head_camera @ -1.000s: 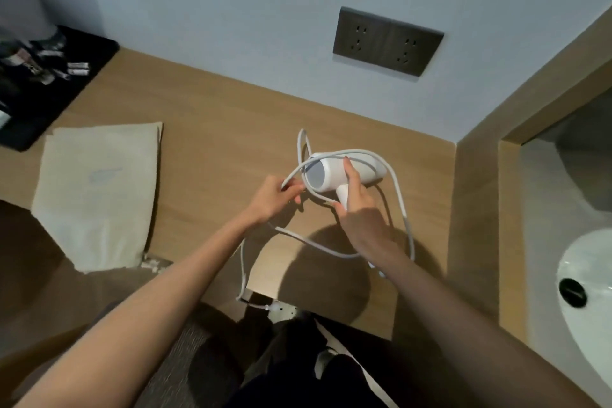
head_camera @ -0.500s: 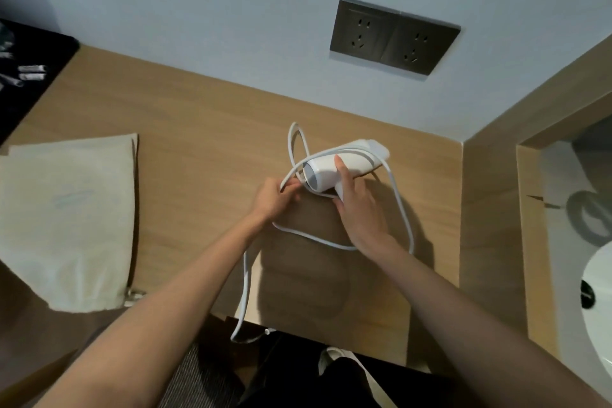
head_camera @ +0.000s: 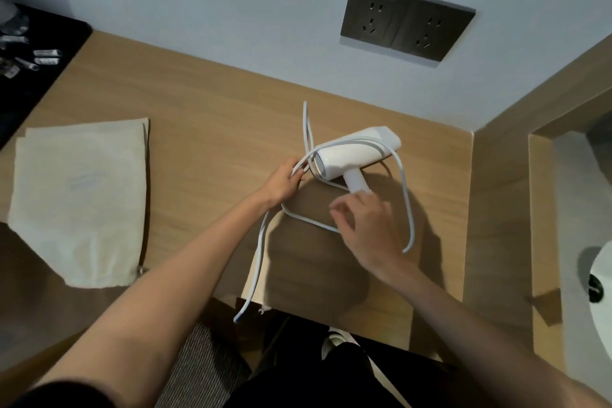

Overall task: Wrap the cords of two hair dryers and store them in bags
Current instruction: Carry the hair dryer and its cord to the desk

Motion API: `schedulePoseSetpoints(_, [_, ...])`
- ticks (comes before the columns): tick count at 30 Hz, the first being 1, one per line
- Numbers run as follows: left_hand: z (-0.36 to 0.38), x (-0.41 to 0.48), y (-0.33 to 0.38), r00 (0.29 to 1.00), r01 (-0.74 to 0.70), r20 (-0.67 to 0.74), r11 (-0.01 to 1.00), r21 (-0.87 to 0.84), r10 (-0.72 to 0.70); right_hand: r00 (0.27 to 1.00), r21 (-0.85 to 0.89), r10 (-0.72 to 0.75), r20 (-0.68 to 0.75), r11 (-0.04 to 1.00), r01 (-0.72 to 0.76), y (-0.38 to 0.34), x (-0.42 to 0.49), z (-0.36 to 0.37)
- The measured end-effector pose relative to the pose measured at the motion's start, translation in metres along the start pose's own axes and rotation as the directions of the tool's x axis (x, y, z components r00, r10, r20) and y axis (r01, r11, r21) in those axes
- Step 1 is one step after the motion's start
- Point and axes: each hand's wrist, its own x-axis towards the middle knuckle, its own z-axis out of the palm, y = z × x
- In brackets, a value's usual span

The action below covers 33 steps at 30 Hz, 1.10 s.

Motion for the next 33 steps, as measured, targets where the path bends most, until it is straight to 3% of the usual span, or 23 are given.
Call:
schedulePoseSetpoints(2, [-0.001,-0.002,0.0,1.0,0.014,0.01,1.0,-0.028,-0.013,0.976,0.157,0.035,0.216,0.985,-0.07,-0.016,-0.01,0.004])
schedulePoseSetpoints(4, [-0.002,-0.001,-0.001,1.0,0.024,0.009,0.998,-0.059,-0.024,0.9,0.261,0.075,0.429,0.944,-0.203,-0.033,-0.016,0.015])
schedulePoseSetpoints(10, [-0.002,0.004,-0.009,0.998,0.068,0.015,0.983,-0.172,-0.066,0.777,0.351,0.162,0.608,0.824,-0.446,-0.068,-0.022,0.059])
schedulePoseSetpoints(15, [-0.004,0.002,-0.012,0.997,0.042,0.065,0.975,-0.22,-0.028,0.733,0.303,0.236,0.638,0.798,-0.521,-0.076,-0.019,0.07])
schedulePoseSetpoints(20, [-0.018,-0.021,-0.006,0.982,0.104,0.181,0.955,-0.279,-0.055,0.69,0.409,0.226,0.687,0.665,-0.625,-0.074,-0.016,0.06])
schedulePoseSetpoints(24, [-0.047,-0.064,0.004,0.998,0.056,0.036,0.986,-0.154,-0.051,0.738,0.51,0.189,0.647,0.613,-0.604,-0.073,-0.005,0.044])
schedulePoseSetpoints(27, [-0.06,-0.104,0.001,0.996,0.053,-0.053,0.972,-0.229,-0.067,0.779,0.574,0.142,0.611,0.599,-0.559,-0.073,0.002,0.02])
schedulePoseSetpoints(30, [-0.053,-0.144,-0.006,0.996,0.069,0.077,0.97,-0.232,-0.053,0.846,0.597,0.148,0.512,0.647,-0.474,-0.073,0.008,0.001])
schedulePoseSetpoints(33, [-0.036,-0.171,-0.017,0.977,0.045,0.212,0.985,-0.168,-0.008,0.88,0.668,0.204,0.429,0.584,-0.461,-0.077,0.018,-0.019])
